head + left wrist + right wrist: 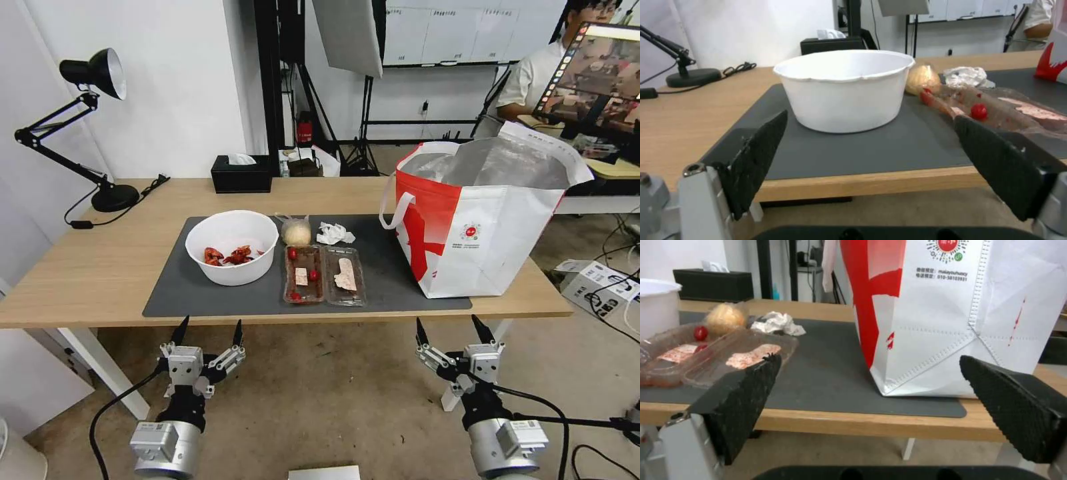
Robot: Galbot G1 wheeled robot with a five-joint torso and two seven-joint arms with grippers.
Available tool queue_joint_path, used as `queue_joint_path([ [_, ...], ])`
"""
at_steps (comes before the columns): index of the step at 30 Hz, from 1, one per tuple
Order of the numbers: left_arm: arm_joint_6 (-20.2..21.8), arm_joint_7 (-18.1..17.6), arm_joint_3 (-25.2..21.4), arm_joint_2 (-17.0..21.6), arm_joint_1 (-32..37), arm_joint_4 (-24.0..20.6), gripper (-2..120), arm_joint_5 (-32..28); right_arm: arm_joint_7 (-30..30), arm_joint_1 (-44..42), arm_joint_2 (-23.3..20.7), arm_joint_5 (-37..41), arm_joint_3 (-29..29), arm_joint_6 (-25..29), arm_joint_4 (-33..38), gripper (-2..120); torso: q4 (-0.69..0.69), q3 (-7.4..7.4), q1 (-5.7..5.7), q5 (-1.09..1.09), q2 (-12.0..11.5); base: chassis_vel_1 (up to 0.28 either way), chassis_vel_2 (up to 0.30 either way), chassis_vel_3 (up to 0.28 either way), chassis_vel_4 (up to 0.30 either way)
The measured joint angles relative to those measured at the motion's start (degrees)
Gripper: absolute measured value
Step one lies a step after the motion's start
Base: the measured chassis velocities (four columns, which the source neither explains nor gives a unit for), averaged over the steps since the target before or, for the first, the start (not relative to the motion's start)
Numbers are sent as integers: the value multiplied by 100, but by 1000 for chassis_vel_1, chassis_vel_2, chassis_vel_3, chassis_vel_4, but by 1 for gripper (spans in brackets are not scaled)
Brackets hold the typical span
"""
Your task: Pick up the trash from the table and place it into the takeout bag.
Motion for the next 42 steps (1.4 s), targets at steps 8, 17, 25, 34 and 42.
queue_joint_path([
  [8, 0, 0, 0, 0, 0, 0, 100, 0, 0, 0, 0, 0, 0, 0, 0, 100, 0, 0, 0, 0, 0, 0, 0, 0, 0],
  [17, 0, 0, 0, 0, 0, 0, 100, 0, 0, 0, 0, 0, 0, 0, 0, 100, 0, 0, 0, 0, 0, 0, 0, 0, 0],
  [25, 0, 0, 0, 0, 0, 0, 100, 0, 0, 0, 0, 0, 0, 0, 0, 100, 0, 0, 0, 0, 0, 0, 0, 0, 0],
  [34, 59, -38, 11, 18, -50, 0, 100, -73, 2, 29, -49, 42, 2, -54, 1, 100, 0, 0, 0, 1, 0, 0, 0, 0, 0],
  [42, 966, -660, 208, 345, -875, -2, 100, -1114, 144, 546, -772, 672, 111, -968, 59, 100, 0, 1, 0, 1, 0, 0, 0, 0, 0],
])
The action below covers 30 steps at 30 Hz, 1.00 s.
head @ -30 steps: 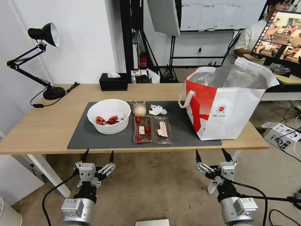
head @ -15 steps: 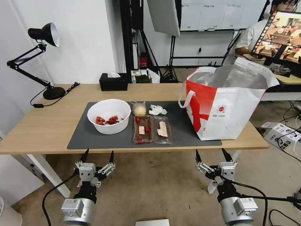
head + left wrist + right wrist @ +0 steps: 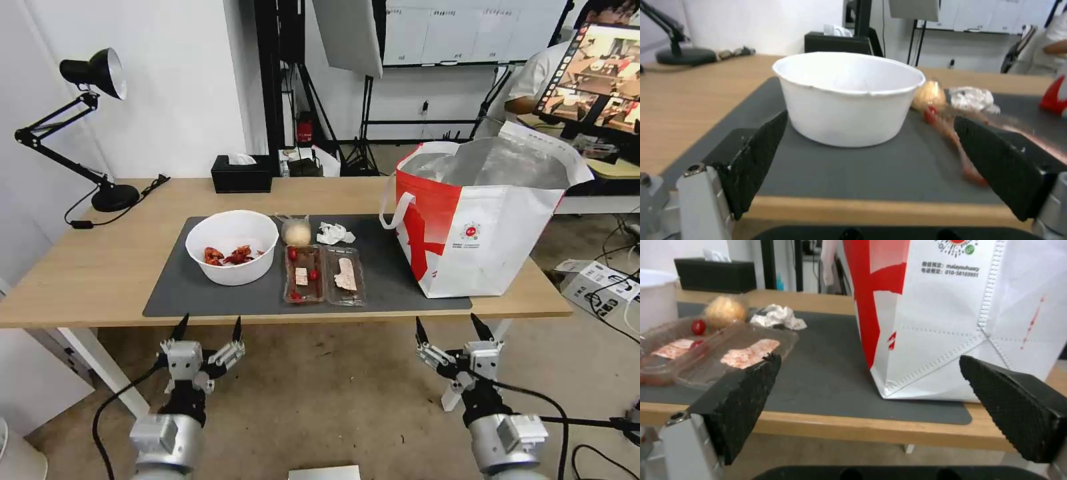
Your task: Pick up the trash from the table and place it into the takeout bag.
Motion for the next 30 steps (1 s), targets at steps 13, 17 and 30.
queue_joint_path([
  [13, 417, -305, 186, 147, -463, 25, 100, -757, 187, 1049, -1325, 1338, 106, -1094, -13, 100, 1, 0, 1, 1, -1, 0, 0, 0, 0],
  [17, 401, -287, 206, 135, -459, 36, 100, -749, 182, 1079, -1318, 1345, 82, -1023, -53, 100, 0, -1, 0, 0, -1, 0, 0, 0, 0],
  [30, 388, -240, 244, 135, -443, 94, 100, -749, 147, 1217, -1268, 1373, -86, -916, -164, 100, 0, -1, 0, 0, 0, 0, 0, 0, 0],
])
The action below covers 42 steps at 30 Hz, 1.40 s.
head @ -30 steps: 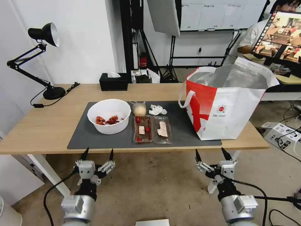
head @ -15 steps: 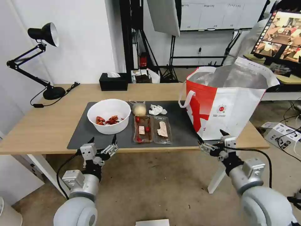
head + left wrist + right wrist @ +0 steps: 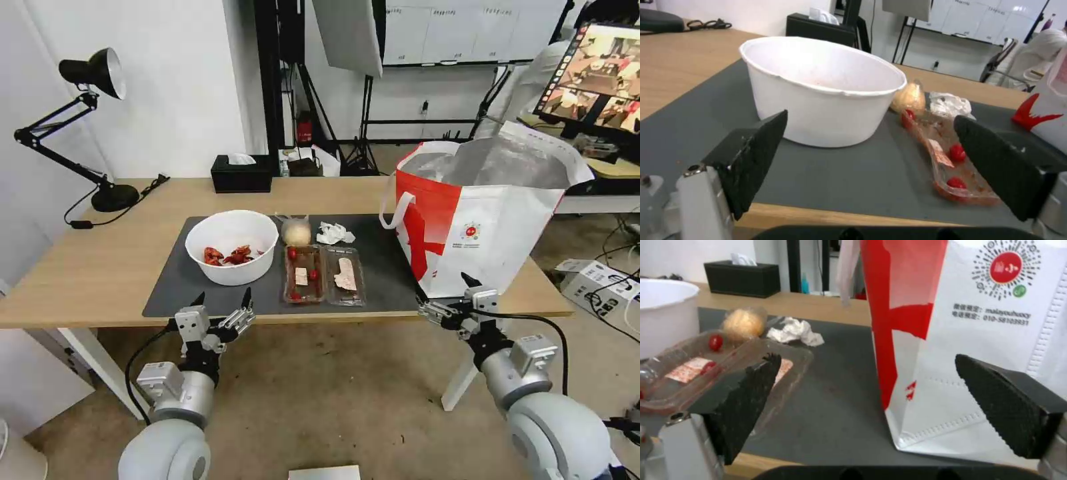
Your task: Pick up the trash from the table and place it into the takeout bag.
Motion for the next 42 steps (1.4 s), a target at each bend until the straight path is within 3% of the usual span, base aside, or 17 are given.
queue_joint_path([
  [3, 1, 6, -18, 23, 30, -39, 100, -51, 24, 87, -7, 275, -83, 37, -1, 100, 0, 0, 0, 0, 0, 0, 0, 0, 0],
  [6, 6, 13, -56, 40, 63, -76, 100, -82, 257, 222, -19, 978, -252, 54, 26, 100, 0, 0, 0, 0, 0, 0, 0, 0, 0],
  [8, 7, 32, -81, 46, 90, -110, 100, -92, 751, 395, -21, 1886, -479, 54, 96, 100, 0, 0, 0, -1, 0, 0, 0, 0, 0],
  [9, 7, 32, -81, 46, 90, -110, 100, -92, 751, 395, -21, 1886, -479, 54, 96, 100, 0, 0, 0, -1, 0, 0, 0, 0, 0],
  [10, 8, 37, -90, 46, 100, -119, 100, -92, 997, 471, -13, 2328, -566, 54, 127, 100, 0, 0, 0, -1, 1, 0, 0, 0, 0],
  [11, 8, 41, -108, 42, 119, -140, 100, -93, 1543, 631, 20, 3328, -706, 52, 194, 100, 0, 0, 0, -1, 0, 0, 0, 0, 0],
  [12, 8, 41, -108, 42, 119, -140, 100, -93, 1543, 631, 20, 3328, -706, 52, 194, 100, 0, 0, 0, -1, 0, 0, 0, 0, 0],
  [13, 9, 42, -122, 40, 131, -149, 100, -93, 1908, 734, 50, 3951, -760, 52, 237, 100, 0, 0, 0, -1, 1, 0, 0, 0, 0],
  [15, 9, 43, -193, 44, 171, -158, 100, -109, 3050, 1096, 300, 6537, -834, 266, 331, 100, 0, 0, 0, -1, 1, 0, 0, 0, 0],
  [16, 9, 43, -193, 44, 171, -158, 100, -109, 3050, 1096, 300, 6537, -834, 266, 331, 100, 0, 0, 0, -1, 1, 0, 0, 0, 0],
  [18, 7, 45, -259, 48, 221, -158, 100, -140, 3422, 1296, 560, 7298, -1212, 608, 289, 100, 0, 0, 0, -1, 1, 0, 0, 0, 0],
  [25, 5, 50, -336, 37, 285, -120, 100, -140, 3777, 1604, 913, 7254, -1803, 807, -152, 100, 0, 0, 0, -1, 0, 0, 0, 0, 0],
  [31, 3, 49, -402, 46, 304, -55, 100, -139, 4174, 2057, 1274, 7125, -2000, 839, -672, 100, 1, 1, 0, -1, 0, 0, 0, 0, 0],
  [42, 3, 39, -428, 51, 310, -3, 100, -139, 4575, 2129, 1443, 6996, -2118, 779, -768, 100, 0, 0, 0, -1, 0, 0, 0, 0, 0],
])
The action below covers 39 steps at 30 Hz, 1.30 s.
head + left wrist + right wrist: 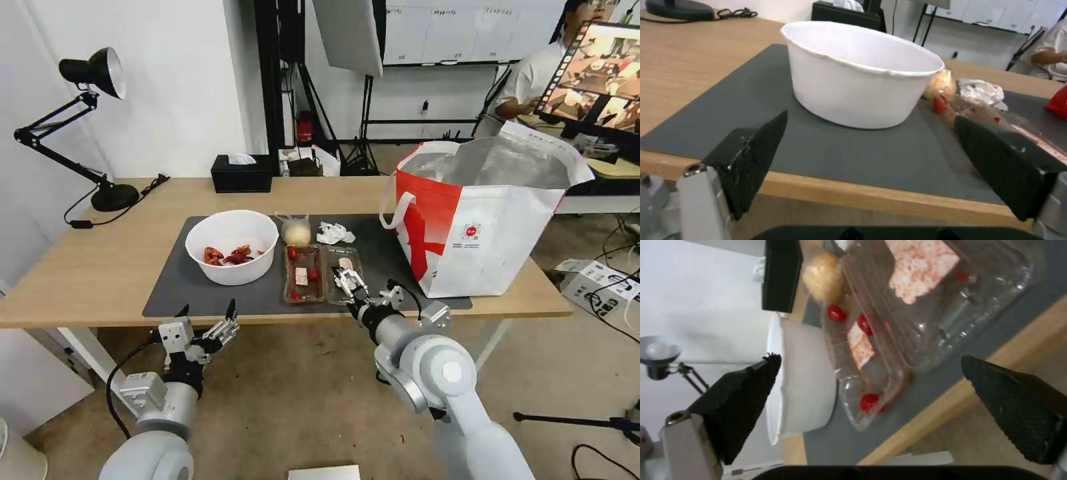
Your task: Pick up the trash from the table and place it into the takeout bag.
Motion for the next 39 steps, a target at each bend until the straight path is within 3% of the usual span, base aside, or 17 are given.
queue_joint_path([
  [39, -164, -5, -70, -14, 311, -102, 100, 24, 185, 201, 426, -116, -98, 28, -373, 100, 0, 0, -1, 1, 0, 0, 0, 0, 0],
])
